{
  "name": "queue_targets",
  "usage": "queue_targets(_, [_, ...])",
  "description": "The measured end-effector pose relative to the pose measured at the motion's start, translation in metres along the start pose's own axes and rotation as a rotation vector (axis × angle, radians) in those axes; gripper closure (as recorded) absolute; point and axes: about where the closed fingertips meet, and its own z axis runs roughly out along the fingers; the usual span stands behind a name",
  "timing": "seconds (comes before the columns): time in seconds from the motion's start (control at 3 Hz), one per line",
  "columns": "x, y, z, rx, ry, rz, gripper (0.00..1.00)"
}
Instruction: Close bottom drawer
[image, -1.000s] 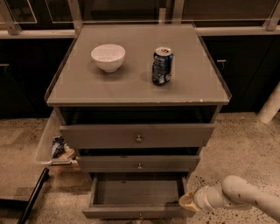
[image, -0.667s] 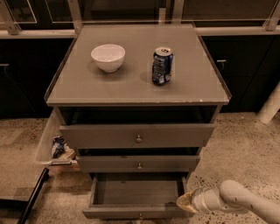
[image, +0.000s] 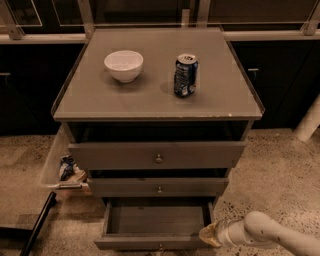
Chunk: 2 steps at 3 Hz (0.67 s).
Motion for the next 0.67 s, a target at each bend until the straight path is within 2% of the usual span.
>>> queue_targets(0.33, [0.033,0.004,0.044,0.006,0.037,0.036,1.00])
queue_targets(0.67, [0.054,0.010,0.074,0.022,0.059,0.023,1.00])
